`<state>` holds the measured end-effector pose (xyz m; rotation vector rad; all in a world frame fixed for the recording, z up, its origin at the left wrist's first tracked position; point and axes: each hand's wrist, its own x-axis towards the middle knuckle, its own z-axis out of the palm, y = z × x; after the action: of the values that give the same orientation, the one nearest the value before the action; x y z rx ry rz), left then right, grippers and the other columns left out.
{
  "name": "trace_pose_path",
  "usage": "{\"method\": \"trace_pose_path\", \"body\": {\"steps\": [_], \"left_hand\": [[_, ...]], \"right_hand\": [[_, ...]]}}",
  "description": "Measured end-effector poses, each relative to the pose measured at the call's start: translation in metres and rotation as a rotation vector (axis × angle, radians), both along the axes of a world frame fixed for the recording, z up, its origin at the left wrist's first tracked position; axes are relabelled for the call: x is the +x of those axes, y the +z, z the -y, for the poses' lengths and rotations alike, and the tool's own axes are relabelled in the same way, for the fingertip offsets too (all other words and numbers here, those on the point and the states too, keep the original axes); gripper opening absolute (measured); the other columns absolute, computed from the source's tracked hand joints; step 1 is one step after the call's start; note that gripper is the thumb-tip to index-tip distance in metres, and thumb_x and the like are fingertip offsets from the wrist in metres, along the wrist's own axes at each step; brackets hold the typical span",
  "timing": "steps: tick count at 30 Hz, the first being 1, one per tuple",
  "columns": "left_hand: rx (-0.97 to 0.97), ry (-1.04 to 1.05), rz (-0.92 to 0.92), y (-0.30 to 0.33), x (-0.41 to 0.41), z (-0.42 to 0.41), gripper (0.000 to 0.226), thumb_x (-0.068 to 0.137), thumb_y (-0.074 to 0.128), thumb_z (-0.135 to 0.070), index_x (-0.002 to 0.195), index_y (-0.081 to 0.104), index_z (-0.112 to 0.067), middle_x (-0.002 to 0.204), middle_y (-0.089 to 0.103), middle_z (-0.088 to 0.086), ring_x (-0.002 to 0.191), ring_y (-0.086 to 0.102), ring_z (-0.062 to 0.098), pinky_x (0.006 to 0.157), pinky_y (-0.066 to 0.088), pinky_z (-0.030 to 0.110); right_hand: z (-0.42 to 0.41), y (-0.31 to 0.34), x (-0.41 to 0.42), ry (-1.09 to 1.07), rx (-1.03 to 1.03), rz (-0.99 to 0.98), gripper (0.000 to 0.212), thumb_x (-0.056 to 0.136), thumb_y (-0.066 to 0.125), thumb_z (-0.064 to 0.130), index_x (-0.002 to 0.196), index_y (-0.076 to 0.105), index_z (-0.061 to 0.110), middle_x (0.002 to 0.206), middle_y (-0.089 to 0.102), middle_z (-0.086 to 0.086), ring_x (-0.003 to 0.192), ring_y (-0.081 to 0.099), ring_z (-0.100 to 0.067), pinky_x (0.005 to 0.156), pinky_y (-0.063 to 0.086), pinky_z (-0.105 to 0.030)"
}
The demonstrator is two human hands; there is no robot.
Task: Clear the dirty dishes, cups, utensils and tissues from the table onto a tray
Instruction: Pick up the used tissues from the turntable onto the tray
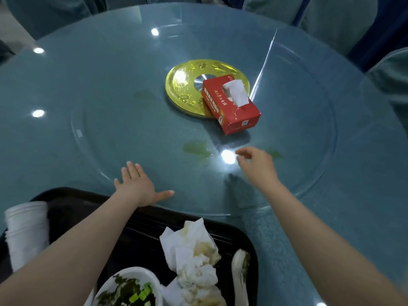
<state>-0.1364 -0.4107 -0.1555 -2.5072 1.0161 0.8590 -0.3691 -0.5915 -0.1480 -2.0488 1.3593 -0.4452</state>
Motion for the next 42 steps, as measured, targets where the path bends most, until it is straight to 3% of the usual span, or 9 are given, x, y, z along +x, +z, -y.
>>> {"method": "trace_pose_path", "body": {"steps": [5,9,14,16,19,24,27,34,42], "left_hand": [[0.07,-0.047,0.096,-0.009,0.027,0.0,0.145,0.059,0.044,-0.092,0.143,-0.025,0.004,0.154,-0.026,0.021,0.145,-0.014,0.034,0.115,0.006,0.055],[0.082,-0.022,0.059,-0.004,0.037,0.002,0.144,0.061,0.051,-0.087,0.142,-0.028,0.002,0.152,-0.032,0.019,0.145,-0.019,0.032,0.116,0.007,0.053],[0.077,-0.021,0.018,-0.006,0.045,0.0,0.143,0.063,0.053,-0.084,0.141,-0.03,0.003,0.15,-0.035,0.02,0.143,-0.021,0.034,0.117,0.008,0.049],[0.078,-0.027,0.015,-0.007,0.047,-0.001,0.142,0.063,0.051,-0.084,0.14,-0.031,0.002,0.15,-0.036,0.02,0.143,-0.022,0.034,0.117,0.007,0.049],[0.084,-0.033,0.012,-0.007,0.047,-0.001,0.141,0.065,0.05,-0.084,0.139,-0.032,0.002,0.149,-0.037,0.02,0.143,-0.023,0.034,0.118,0.007,0.048],[0.076,-0.036,0.016,-0.005,0.047,0.0,0.14,0.065,0.05,-0.084,0.14,-0.032,0.002,0.149,-0.037,0.02,0.143,-0.023,0.034,0.118,0.008,0.048],[0.074,-0.033,0.014,-0.004,0.046,0.0,0.141,0.065,0.049,-0.085,0.14,-0.032,0.002,0.149,-0.037,0.019,0.143,-0.023,0.033,0.118,0.007,0.048],[0.063,-0.021,0.015,-0.006,0.041,-0.002,0.141,0.064,0.049,-0.085,0.14,-0.032,0.002,0.149,-0.036,0.019,0.143,-0.022,0.034,0.118,0.007,0.048],[0.058,-0.02,0.034,-0.012,0.038,-0.002,0.142,0.063,0.047,-0.088,0.139,-0.032,0.002,0.149,-0.037,0.02,0.143,-0.022,0.035,0.118,0.007,0.048]], "right_hand": [[0.064,0.015,0.044,-0.143,-0.174,0.056,0.026,0.086,0.063,0.036,0.105,0.068,0.018,0.1,0.064,0.004,0.099,0.058,-0.018,0.08,0.04,-0.025],[0.101,0.018,0.086,-0.225,-0.233,-0.042,0.046,0.084,0.058,0.05,0.114,0.062,0.016,0.113,0.061,-0.008,0.11,0.052,-0.03,0.089,0.042,-0.039],[0.118,0.021,0.116,-0.239,-0.34,-0.127,0.025,0.091,0.053,0.029,0.108,0.066,0.016,0.116,0.062,-0.006,0.12,0.048,-0.029,0.104,0.031,-0.046],[0.104,0.028,0.124,-0.093,-0.393,0.081,0.022,0.093,0.051,0.023,0.107,0.063,0.011,0.109,0.065,-0.008,0.105,0.057,-0.028,0.087,0.04,-0.036],[0.062,0.032,0.13,0.153,-0.415,0.323,0.019,0.094,0.048,0.019,0.106,0.054,0.005,0.091,0.064,-0.012,0.08,0.06,-0.034,0.064,0.044,-0.037],[0.029,0.015,0.124,0.387,-0.473,0.206,0.019,0.095,0.042,0.018,0.107,0.05,0.005,0.087,0.065,-0.02,0.073,0.06,-0.041,0.057,0.045,-0.041],[0.044,0.005,0.12,0.252,-0.316,0.043,0.018,0.098,0.035,0.018,0.112,0.042,0.009,0.096,0.064,-0.019,0.085,0.06,-0.038,0.063,0.032,-0.033],[0.071,0.002,0.117,0.059,-0.241,-0.002,0.022,0.098,0.031,0.023,0.114,0.037,0.011,0.096,0.06,-0.012,0.076,0.049,-0.026,0.064,0.034,-0.035],[0.085,0.05,0.125,-0.392,0.054,0.589,0.02,0.099,0.032,0.018,0.115,0.043,0.012,0.1,0.05,-0.001,0.092,0.051,-0.021,0.081,0.041,-0.032]]}}
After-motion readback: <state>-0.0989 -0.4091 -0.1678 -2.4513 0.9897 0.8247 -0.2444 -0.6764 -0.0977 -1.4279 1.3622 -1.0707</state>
